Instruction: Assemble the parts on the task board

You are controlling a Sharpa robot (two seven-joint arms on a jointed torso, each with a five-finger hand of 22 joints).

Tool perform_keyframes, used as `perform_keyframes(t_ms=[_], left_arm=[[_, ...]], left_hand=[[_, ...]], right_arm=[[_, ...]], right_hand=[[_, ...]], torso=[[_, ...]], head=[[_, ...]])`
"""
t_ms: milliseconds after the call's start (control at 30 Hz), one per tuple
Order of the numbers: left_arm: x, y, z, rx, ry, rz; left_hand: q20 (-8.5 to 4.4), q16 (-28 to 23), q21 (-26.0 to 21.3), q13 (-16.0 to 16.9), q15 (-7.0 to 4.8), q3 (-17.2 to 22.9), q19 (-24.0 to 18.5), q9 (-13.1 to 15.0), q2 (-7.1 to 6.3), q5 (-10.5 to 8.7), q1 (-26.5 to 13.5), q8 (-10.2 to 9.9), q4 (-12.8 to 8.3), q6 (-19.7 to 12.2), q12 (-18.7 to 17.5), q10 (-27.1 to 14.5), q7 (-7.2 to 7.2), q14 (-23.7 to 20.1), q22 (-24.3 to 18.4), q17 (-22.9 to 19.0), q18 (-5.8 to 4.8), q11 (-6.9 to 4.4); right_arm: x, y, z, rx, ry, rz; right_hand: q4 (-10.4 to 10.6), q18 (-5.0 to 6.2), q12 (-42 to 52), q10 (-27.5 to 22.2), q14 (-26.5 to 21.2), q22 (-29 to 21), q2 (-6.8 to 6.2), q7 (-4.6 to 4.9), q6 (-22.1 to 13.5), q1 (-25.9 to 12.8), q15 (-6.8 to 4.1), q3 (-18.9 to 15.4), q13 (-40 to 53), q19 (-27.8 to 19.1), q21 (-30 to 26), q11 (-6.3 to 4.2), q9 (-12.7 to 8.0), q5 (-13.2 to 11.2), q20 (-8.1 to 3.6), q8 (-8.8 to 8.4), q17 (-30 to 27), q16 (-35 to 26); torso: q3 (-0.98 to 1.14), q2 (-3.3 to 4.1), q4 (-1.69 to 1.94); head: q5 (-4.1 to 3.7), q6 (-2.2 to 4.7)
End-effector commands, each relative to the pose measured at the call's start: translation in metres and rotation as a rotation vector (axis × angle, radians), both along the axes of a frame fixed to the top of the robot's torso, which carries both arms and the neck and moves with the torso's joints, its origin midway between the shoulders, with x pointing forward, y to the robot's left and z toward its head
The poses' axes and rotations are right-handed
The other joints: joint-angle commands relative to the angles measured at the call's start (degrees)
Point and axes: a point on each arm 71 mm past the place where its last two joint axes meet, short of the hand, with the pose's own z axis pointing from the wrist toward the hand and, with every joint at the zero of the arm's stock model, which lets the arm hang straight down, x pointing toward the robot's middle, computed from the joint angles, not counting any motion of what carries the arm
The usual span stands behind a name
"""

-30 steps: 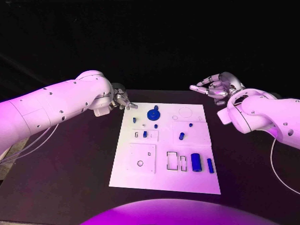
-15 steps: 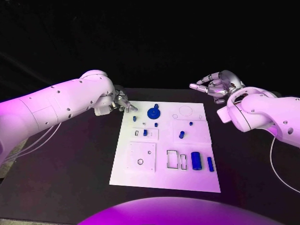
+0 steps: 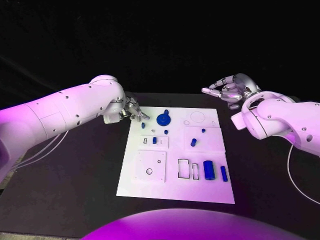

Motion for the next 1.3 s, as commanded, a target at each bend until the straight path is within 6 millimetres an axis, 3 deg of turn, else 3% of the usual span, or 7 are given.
perform_keyframes(t_ms=[33, 400, 1300], left_arm=[[-0.0019, -0.0046, -0.0019, -0.015, 0.031, -0.03], [-0.0032, -0.0062, -0.0073, -0.003, 0.053, -0.042], [-0.0032, -0.0068, -0.0113, -0.001, 0.056, -0.035]], left_hand=[[0.16, -0.2, 0.0, 0.0, 0.26, -0.3, 0.0, -0.1, 0.2, -0.16, 0.0, -0.3, -0.1, 0.4, 0.1, -0.2, -0.02, 3.9, 0.1, 9.2, -0.16, -0.08], [0.13, -0.2, 0.0, -0.2, 0.22, -0.3, -0.1, -0.3, 0.43, -0.07, 1.0, -0.4, -0.2, 0.6, 0.0, -0.3, -0.06, 3.9, 0.1, 9.1, -0.14, -0.13], [0.04, -0.2, 0.1, -0.5, 0.09, 0.7, -0.1, -0.9, 2.79, 0.25, 6.7, -0.8, -0.5, 1.1, 0.0, -0.6, -0.22, 3.8, 0.3, 9.0, -0.16, -0.3]], right_arm=[[-0.0002, 0.0017, 0.0002, -0.001, -0.004, 0.016], [-0.0001, 0.0019, 0.0001, -0.001, -0.003, 0.017], [0.0, 0.0028, -0.0001, -0.001, -0.001, 0.019]], right_hand=[[-0.2, 0.31, -0.3, -0.5, 2.3, 6.6, 0.55, 0.05, -0.3, -0.1, -0.08, 0.1, 0.0, -0.2, -0.3, 0.03, -0.1, 0.2, -0.06, 0.24, 0.0, -0.1], [-0.2, 0.33, -0.3, -0.5, 2.3, 6.5, 0.69, 0.05, -0.3, -0.1, -0.09, 0.1, 0.0, -0.3, -0.4, 0.03, -0.1, 0.2, -0.06, 0.27, -0.1, -0.2], [-0.2, 0.31, -0.3, -0.4, 2.3, 6.6, 0.97, 0.04, -0.3, 0.0, -0.09, 0.2, 0.0, -0.2, -0.4, 0.02, -0.1, 0.2, -0.06, 0.35, -0.1, -0.2]], torso=[[0.02, -0.08, -0.01], [0.07, -0.13, 0.05], [0.06, -0.13, 0.03]], head=[[-0.07, -0.09], [-0.14, -0.21], [-0.16, -0.4]])
